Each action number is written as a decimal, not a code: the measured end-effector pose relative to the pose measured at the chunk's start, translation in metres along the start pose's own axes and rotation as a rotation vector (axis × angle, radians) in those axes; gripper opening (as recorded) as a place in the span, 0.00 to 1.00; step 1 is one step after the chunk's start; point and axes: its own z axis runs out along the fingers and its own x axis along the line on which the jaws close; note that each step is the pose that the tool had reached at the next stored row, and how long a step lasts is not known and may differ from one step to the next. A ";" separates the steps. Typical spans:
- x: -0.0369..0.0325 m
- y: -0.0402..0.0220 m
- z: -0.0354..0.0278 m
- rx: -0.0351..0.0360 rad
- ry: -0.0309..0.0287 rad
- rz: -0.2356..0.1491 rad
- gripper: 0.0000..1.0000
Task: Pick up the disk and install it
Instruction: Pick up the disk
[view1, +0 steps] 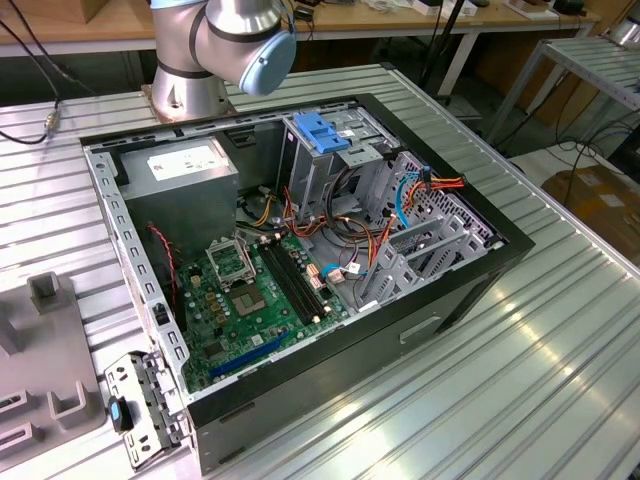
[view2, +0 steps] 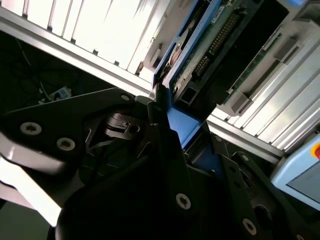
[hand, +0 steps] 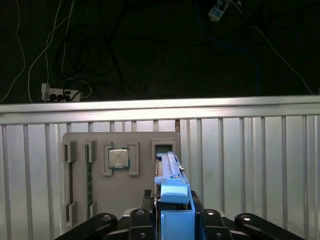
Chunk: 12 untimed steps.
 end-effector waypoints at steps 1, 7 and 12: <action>0.0000 0.0000 -0.0022 0.0001 0.0000 0.000 0.37; 0.0001 -0.0001 -0.0163 0.0002 -0.0001 0.000 0.37; 0.0001 -0.0001 -0.0278 0.0002 -0.0001 0.000 0.37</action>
